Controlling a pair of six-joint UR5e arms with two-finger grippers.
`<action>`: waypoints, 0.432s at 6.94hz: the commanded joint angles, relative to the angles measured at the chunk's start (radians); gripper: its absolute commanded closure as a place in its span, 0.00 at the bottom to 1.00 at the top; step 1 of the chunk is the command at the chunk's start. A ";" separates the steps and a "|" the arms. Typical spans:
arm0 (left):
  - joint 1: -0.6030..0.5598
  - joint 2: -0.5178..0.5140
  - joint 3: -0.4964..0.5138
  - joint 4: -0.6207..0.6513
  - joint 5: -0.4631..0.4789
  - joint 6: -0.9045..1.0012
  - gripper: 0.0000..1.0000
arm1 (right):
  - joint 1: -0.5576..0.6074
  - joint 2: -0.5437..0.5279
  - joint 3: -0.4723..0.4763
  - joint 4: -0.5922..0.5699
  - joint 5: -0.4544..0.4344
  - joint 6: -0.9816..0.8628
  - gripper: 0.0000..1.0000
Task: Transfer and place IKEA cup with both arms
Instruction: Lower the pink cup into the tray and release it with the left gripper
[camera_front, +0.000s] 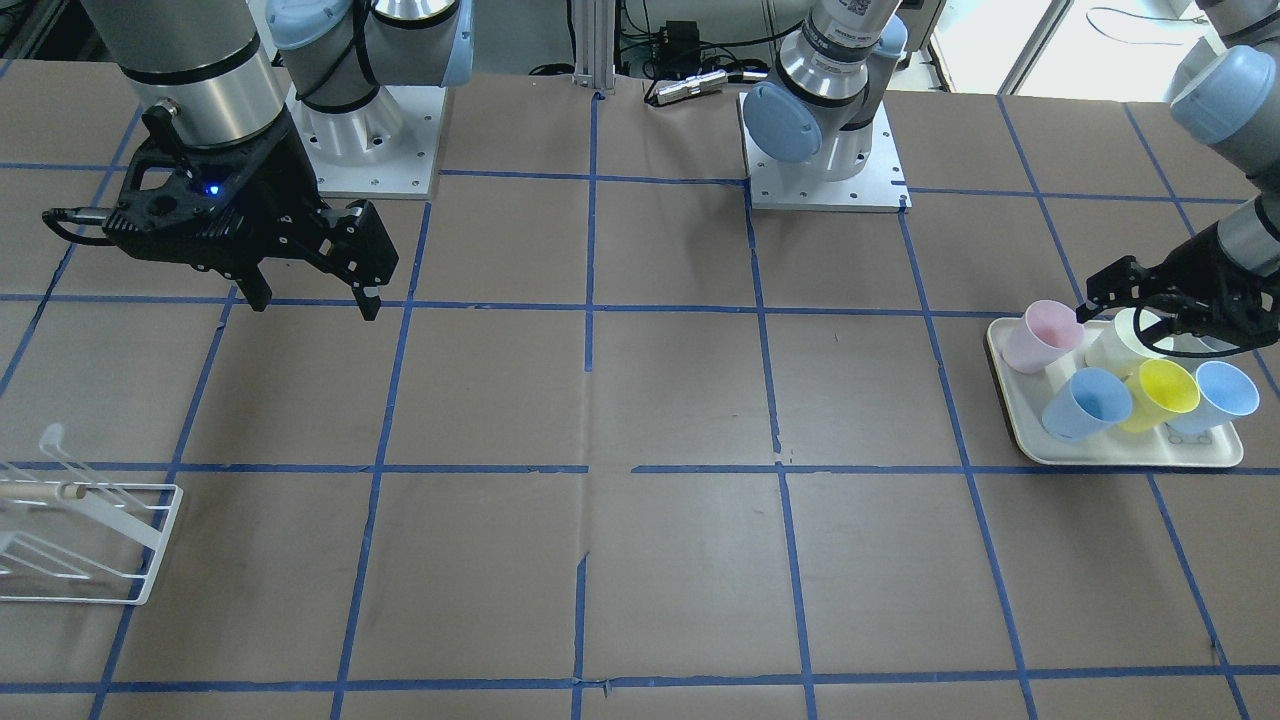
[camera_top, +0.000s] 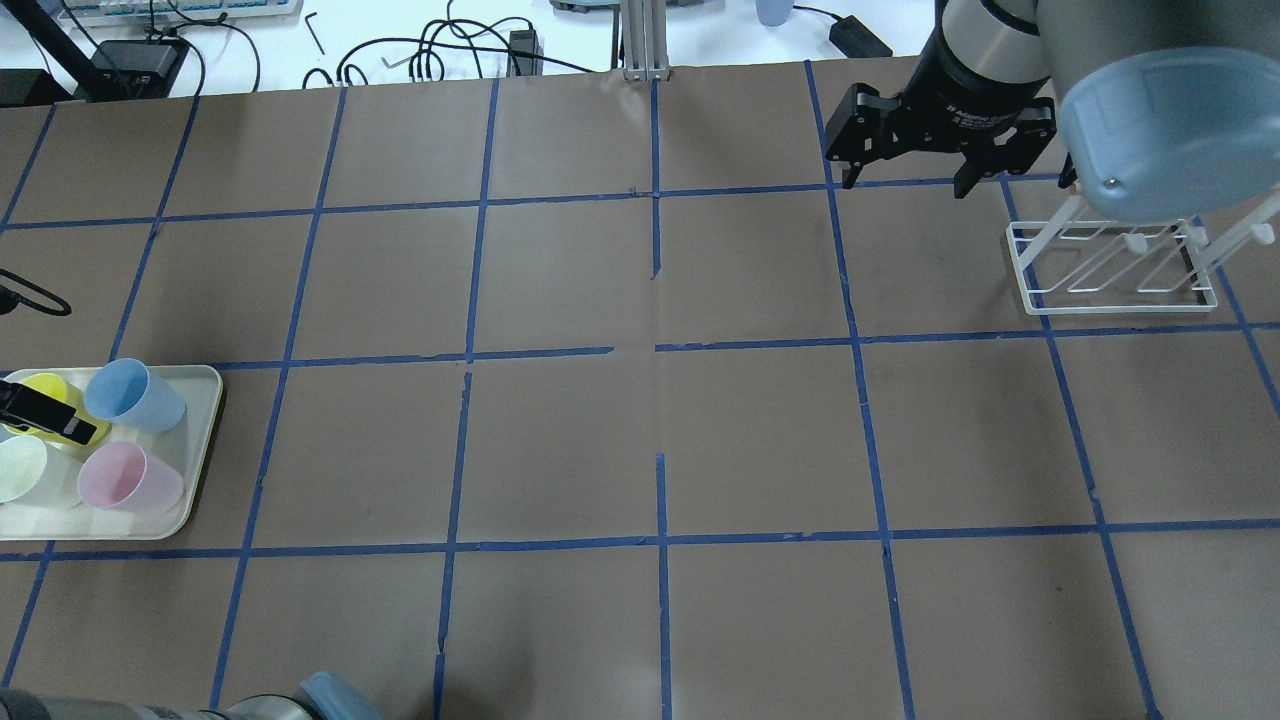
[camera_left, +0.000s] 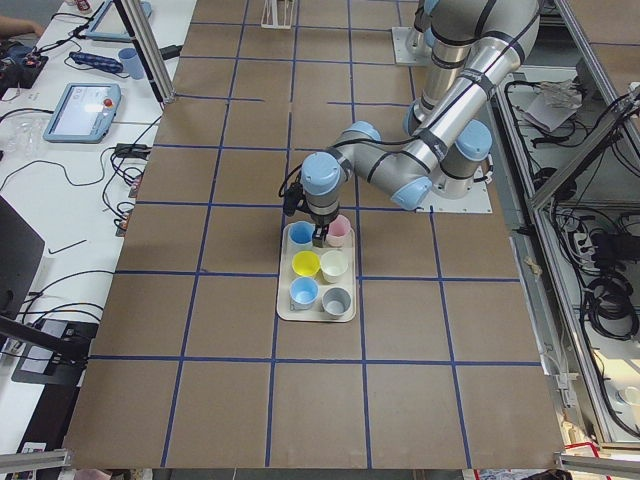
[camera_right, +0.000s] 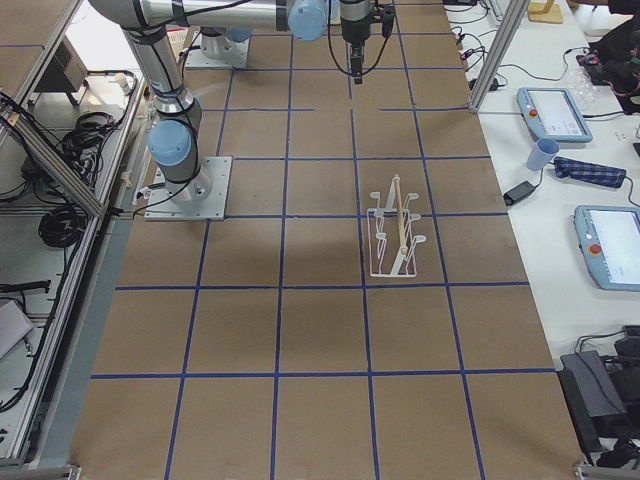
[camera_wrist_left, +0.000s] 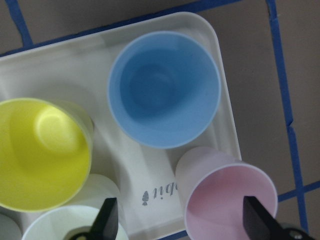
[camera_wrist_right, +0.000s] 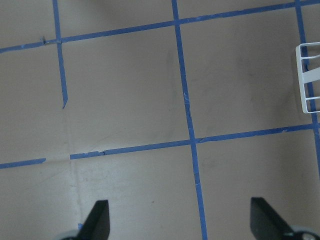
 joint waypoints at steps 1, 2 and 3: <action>-0.130 0.065 0.093 -0.129 0.005 -0.153 0.00 | 0.000 0.000 0.001 0.000 0.000 0.000 0.00; -0.216 0.087 0.131 -0.158 0.010 -0.269 0.00 | 0.000 0.000 0.001 0.000 0.000 0.000 0.00; -0.317 0.099 0.174 -0.196 0.011 -0.406 0.00 | 0.000 0.000 0.003 0.000 0.000 0.000 0.00</action>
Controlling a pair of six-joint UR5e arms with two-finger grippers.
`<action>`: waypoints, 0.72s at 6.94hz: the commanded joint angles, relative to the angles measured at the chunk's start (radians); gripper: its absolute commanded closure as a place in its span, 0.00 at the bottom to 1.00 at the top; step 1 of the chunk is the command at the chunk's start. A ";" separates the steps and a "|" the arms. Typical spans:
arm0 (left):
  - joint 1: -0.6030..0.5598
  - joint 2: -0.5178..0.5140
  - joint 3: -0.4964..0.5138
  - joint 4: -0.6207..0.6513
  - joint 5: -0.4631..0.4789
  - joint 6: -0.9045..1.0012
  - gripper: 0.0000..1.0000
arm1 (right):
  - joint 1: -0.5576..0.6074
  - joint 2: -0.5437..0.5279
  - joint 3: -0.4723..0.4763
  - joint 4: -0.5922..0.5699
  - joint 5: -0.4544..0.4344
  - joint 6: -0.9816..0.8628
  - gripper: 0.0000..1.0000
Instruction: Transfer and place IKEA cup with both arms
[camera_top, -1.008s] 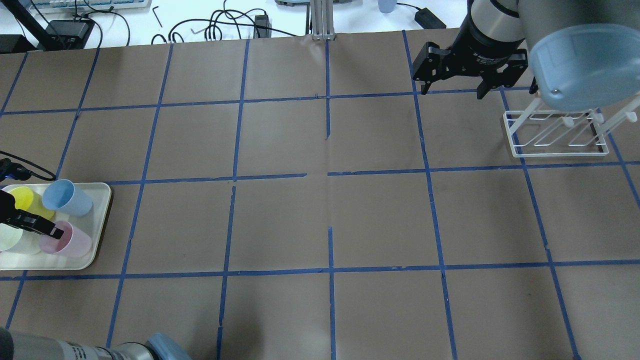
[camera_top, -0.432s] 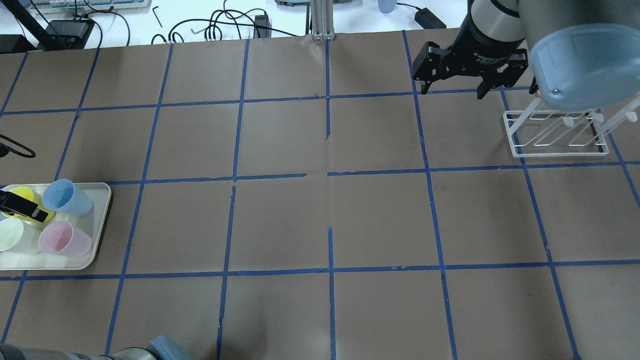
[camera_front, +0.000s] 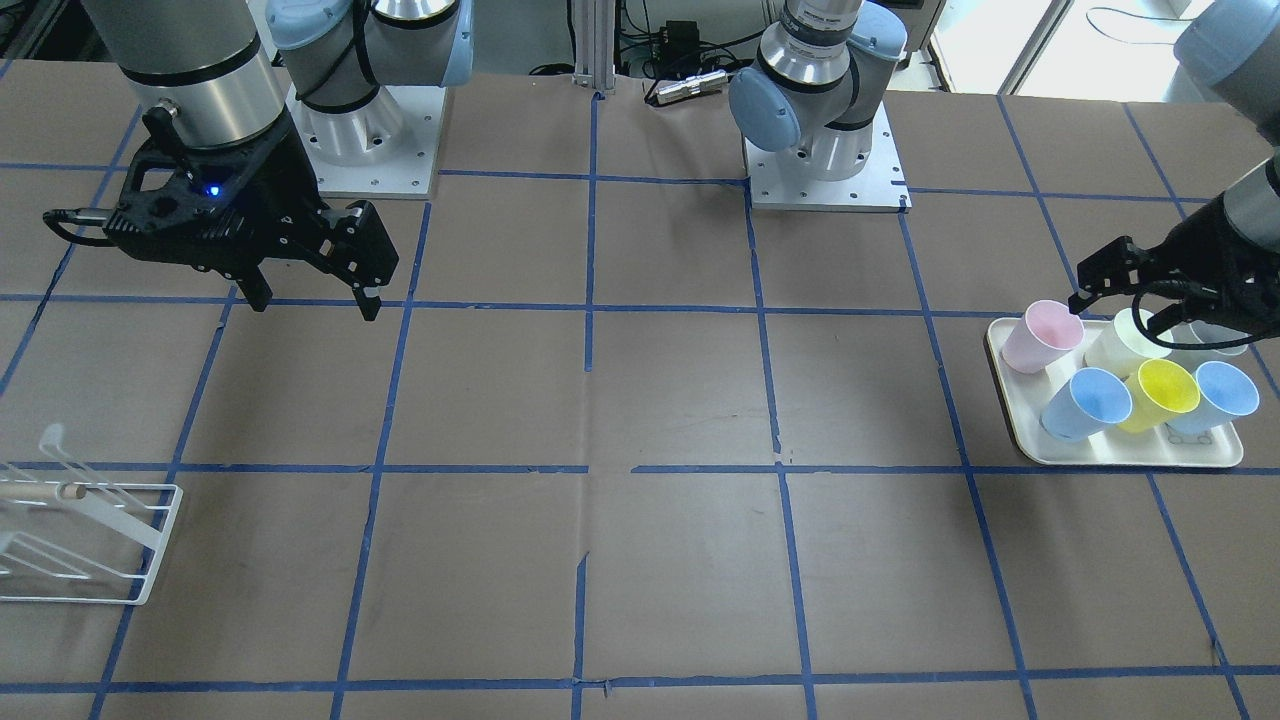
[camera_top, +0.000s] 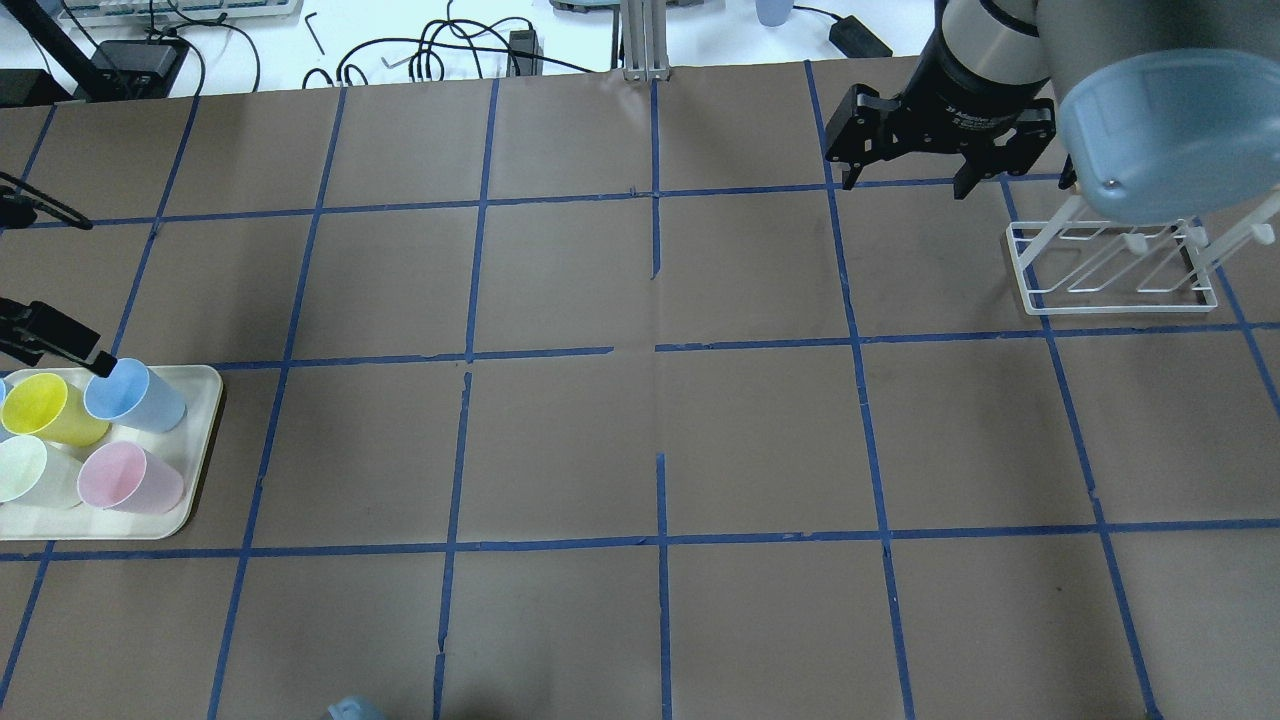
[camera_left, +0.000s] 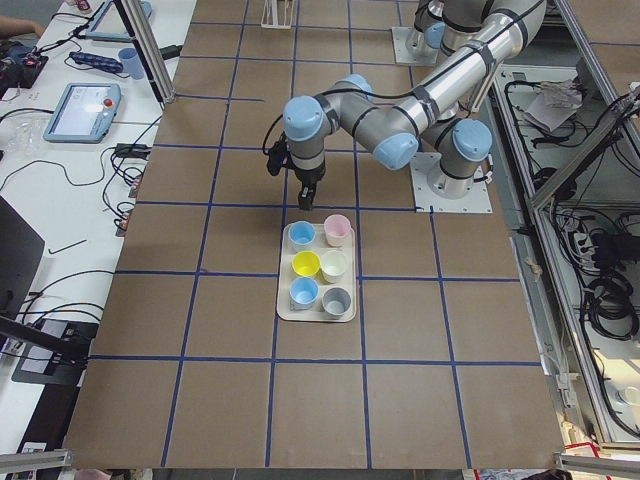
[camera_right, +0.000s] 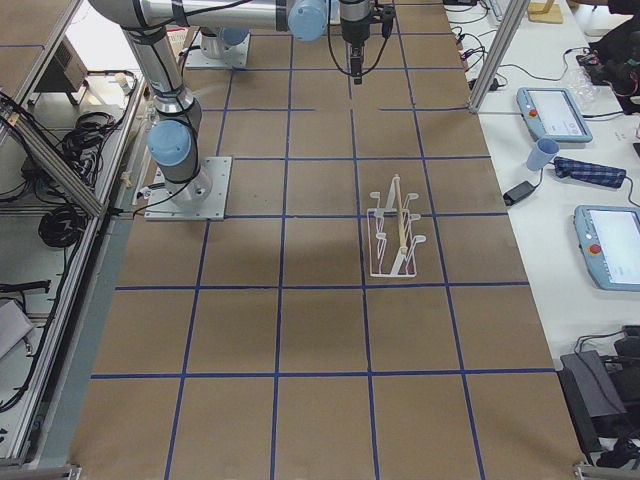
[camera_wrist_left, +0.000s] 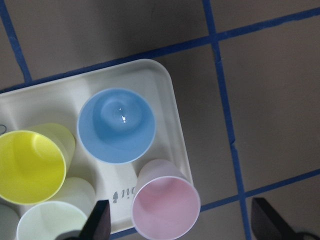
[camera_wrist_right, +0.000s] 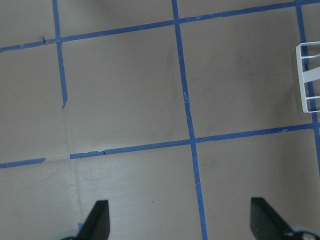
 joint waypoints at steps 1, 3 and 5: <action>-0.219 0.028 0.099 -0.087 0.005 -0.312 0.00 | 0.000 -0.001 0.001 0.000 0.000 0.002 0.00; -0.418 0.053 0.156 -0.142 0.009 -0.608 0.00 | 0.000 0.000 0.001 0.000 0.000 0.002 0.00; -0.567 0.111 0.161 -0.140 0.087 -0.709 0.00 | 0.000 -0.002 0.003 0.000 0.000 0.002 0.00</action>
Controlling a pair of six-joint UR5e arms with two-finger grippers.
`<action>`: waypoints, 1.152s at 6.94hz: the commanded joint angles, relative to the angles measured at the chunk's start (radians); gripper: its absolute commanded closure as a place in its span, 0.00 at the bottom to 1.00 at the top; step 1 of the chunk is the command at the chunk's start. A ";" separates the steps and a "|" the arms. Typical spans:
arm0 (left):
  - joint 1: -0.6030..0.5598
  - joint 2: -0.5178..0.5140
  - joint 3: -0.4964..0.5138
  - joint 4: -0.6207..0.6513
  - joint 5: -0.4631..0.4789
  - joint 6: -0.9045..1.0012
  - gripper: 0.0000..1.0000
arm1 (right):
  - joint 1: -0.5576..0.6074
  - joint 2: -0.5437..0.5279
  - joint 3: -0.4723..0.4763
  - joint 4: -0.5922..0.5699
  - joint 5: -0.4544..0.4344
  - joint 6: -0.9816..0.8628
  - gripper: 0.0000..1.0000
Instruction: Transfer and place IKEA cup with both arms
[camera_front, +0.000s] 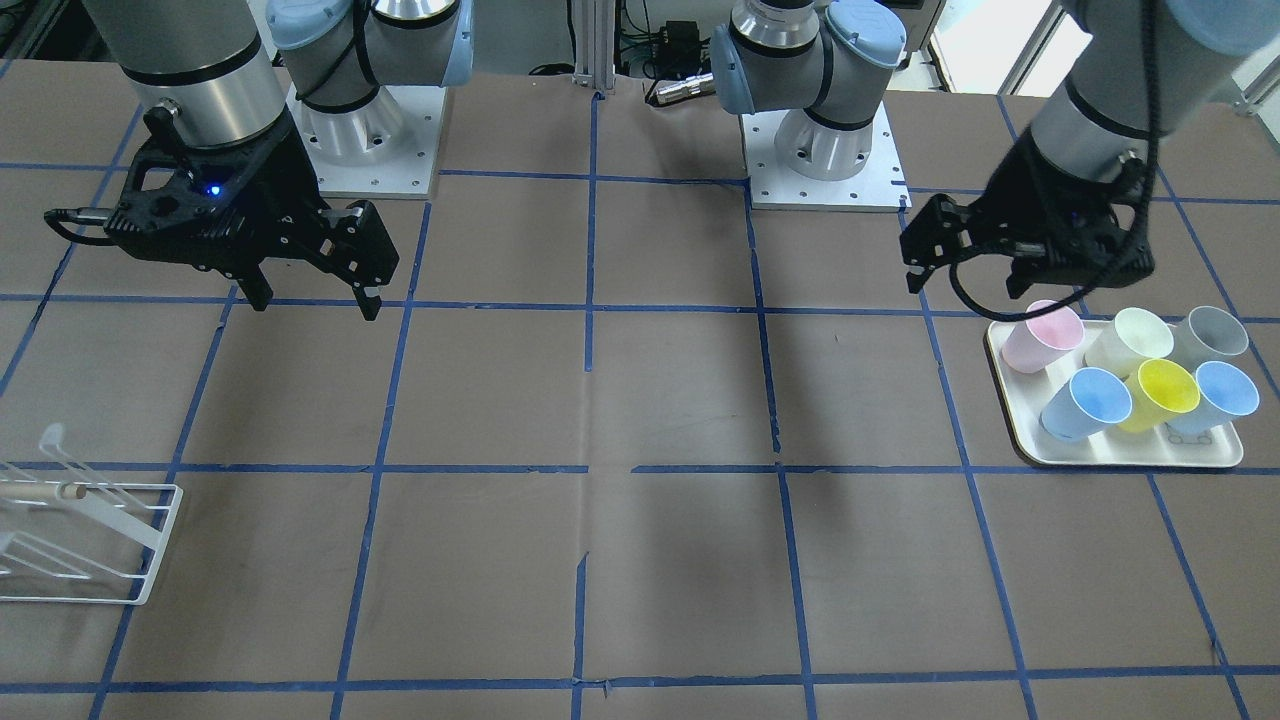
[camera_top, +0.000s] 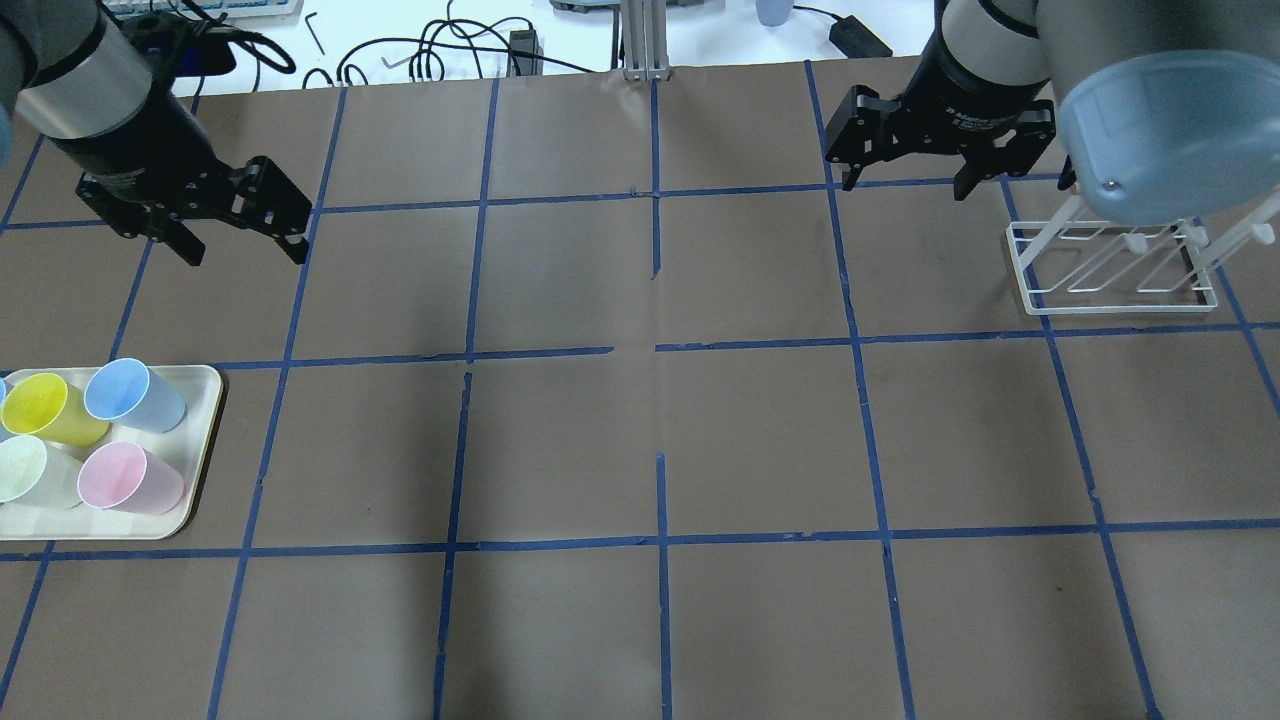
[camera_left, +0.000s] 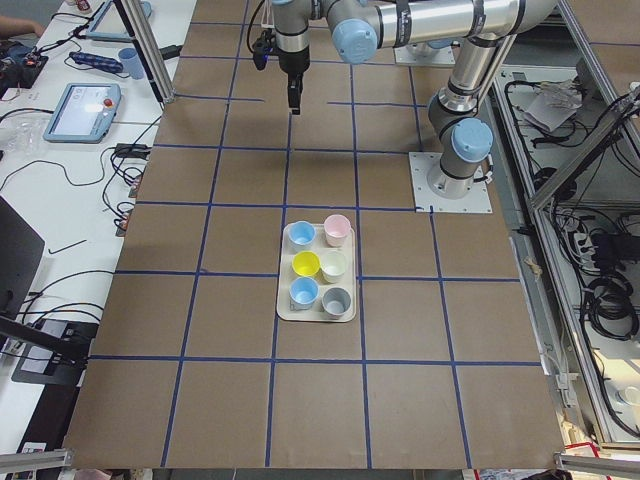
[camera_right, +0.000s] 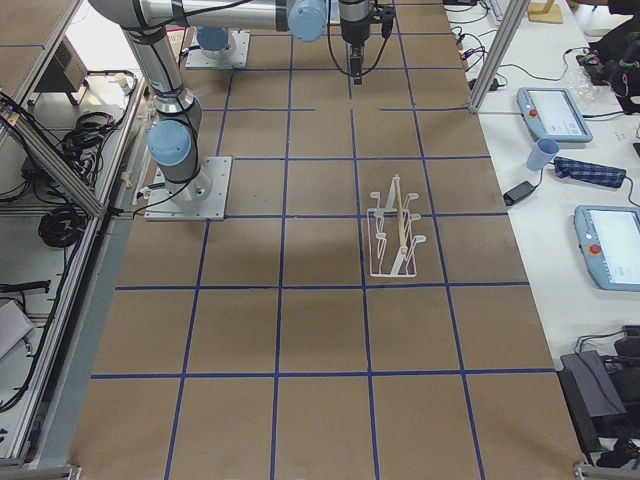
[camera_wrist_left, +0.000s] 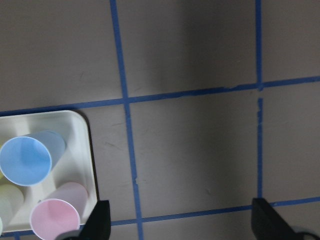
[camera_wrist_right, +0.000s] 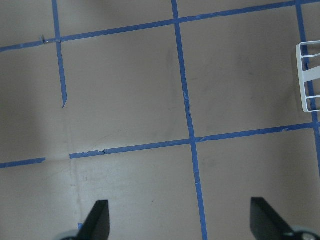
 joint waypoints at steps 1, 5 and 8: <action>-0.092 0.048 0.011 0.003 0.042 -0.064 0.00 | -0.002 -0.001 0.000 0.000 0.000 0.000 0.00; -0.008 0.060 0.004 0.000 -0.049 -0.049 0.00 | -0.002 -0.001 0.000 0.000 0.000 -0.002 0.00; 0.031 0.068 -0.006 -0.048 -0.037 -0.087 0.00 | 0.000 -0.001 0.001 0.000 0.000 -0.002 0.00</action>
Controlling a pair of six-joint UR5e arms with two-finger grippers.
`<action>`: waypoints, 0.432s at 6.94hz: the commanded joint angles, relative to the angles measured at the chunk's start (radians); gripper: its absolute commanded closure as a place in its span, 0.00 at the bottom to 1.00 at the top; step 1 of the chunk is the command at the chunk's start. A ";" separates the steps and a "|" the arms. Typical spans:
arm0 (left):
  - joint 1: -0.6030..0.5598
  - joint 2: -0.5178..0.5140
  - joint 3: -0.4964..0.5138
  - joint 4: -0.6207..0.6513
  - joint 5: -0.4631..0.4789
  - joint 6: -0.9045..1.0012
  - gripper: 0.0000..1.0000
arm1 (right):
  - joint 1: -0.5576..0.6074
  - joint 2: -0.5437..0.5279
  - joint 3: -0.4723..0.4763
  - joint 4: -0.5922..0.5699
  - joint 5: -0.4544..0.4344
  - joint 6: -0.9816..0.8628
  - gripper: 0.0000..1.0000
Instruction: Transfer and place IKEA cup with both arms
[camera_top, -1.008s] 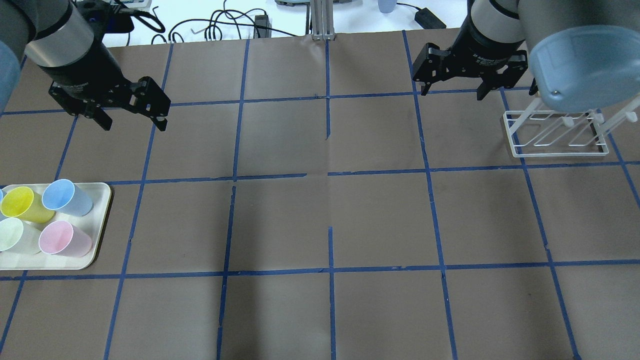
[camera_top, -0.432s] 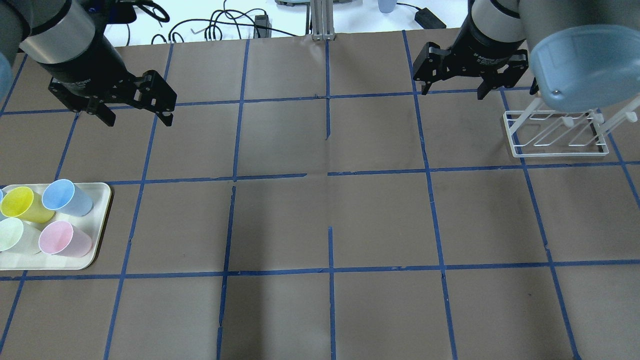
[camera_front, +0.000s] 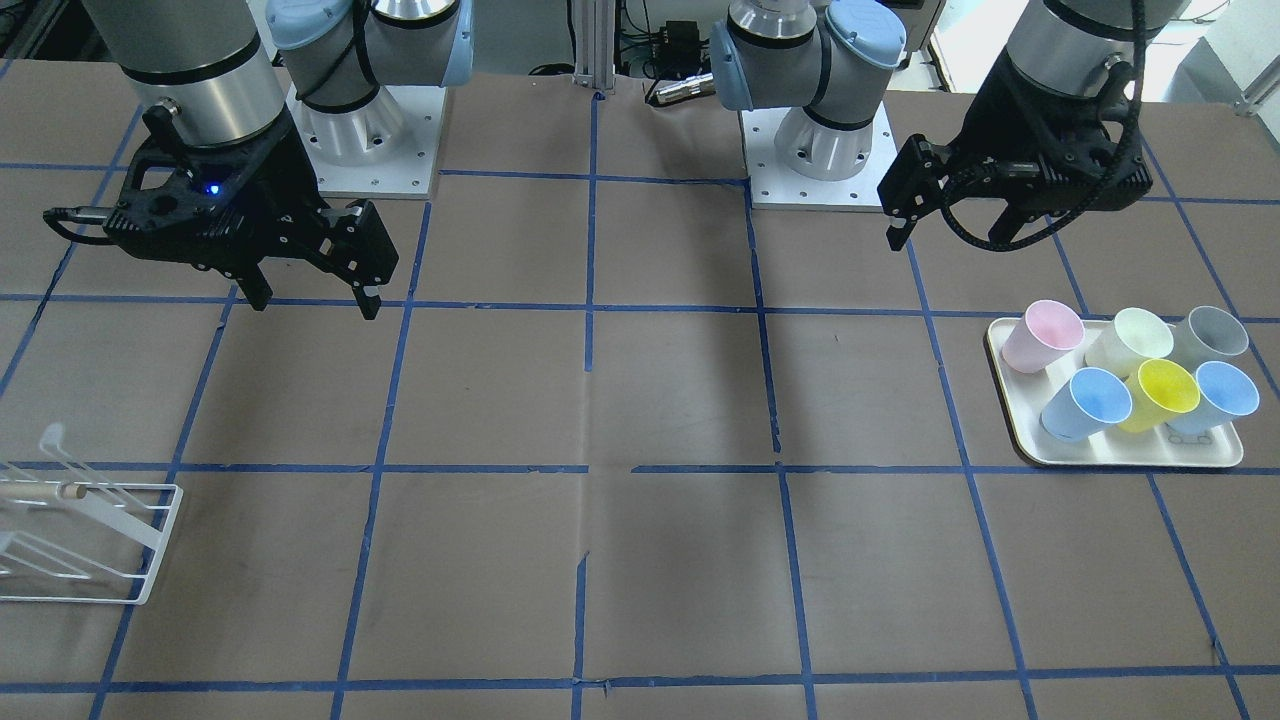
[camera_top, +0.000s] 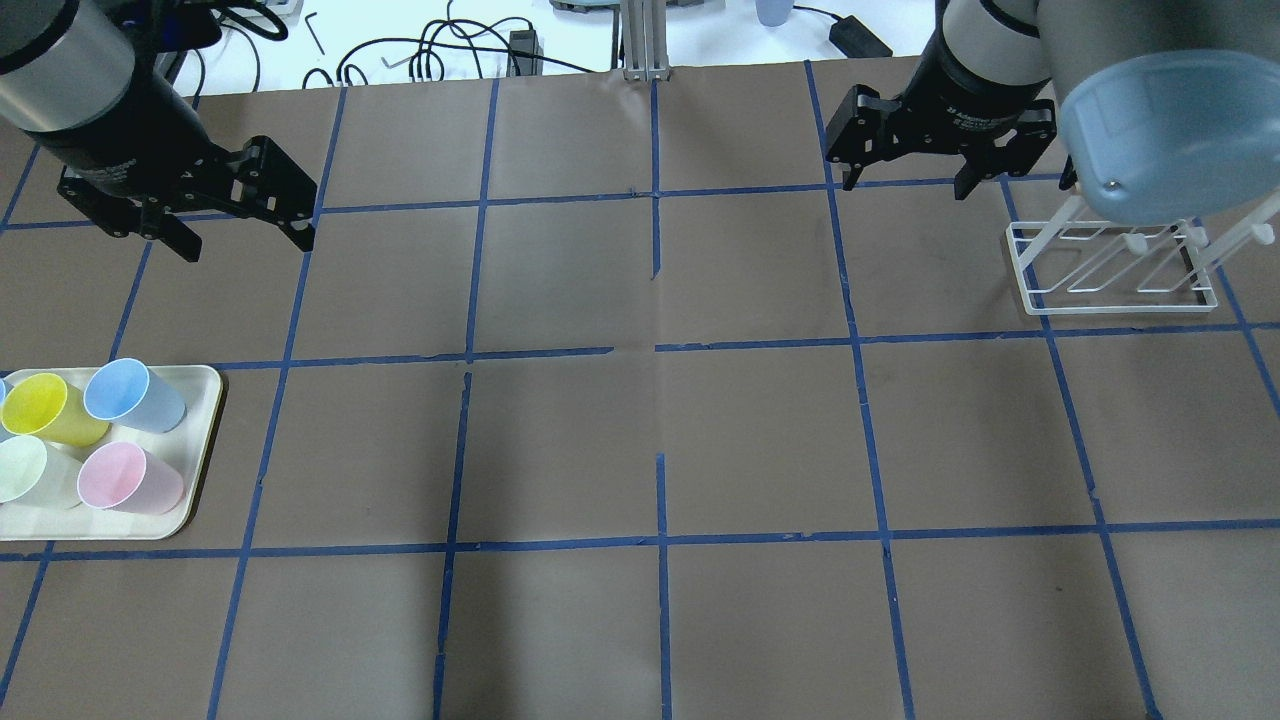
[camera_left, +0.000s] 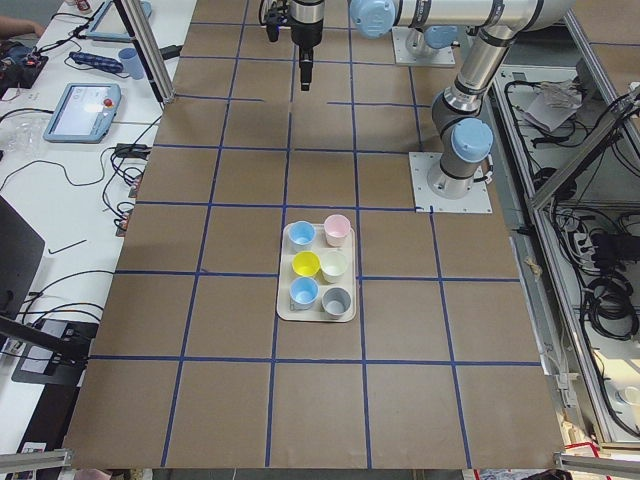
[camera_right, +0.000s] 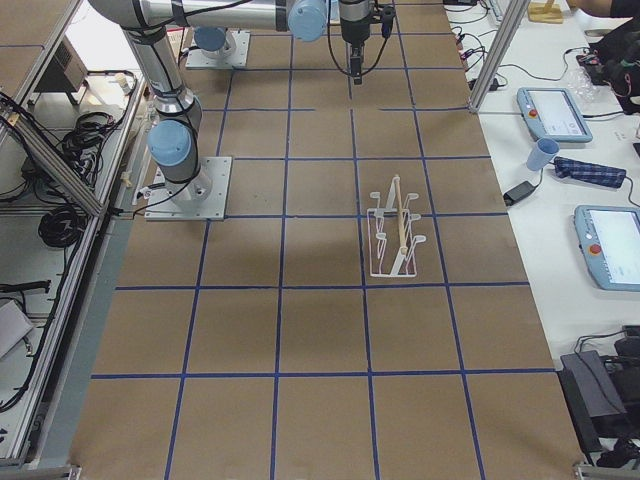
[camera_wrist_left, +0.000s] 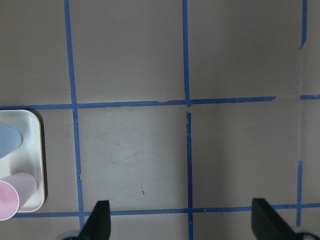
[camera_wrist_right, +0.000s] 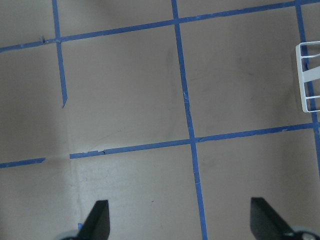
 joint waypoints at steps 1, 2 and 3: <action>0.008 0.000 0.000 -0.028 0.005 -0.046 0.00 | 0.000 0.000 0.001 0.000 -0.002 -0.002 0.00; 0.001 -0.016 0.014 -0.025 -0.010 -0.048 0.00 | -0.001 0.000 0.003 0.000 -0.002 -0.002 0.00; -0.012 -0.019 0.015 -0.022 -0.013 -0.055 0.00 | 0.000 0.001 0.003 0.000 0.000 -0.002 0.00</action>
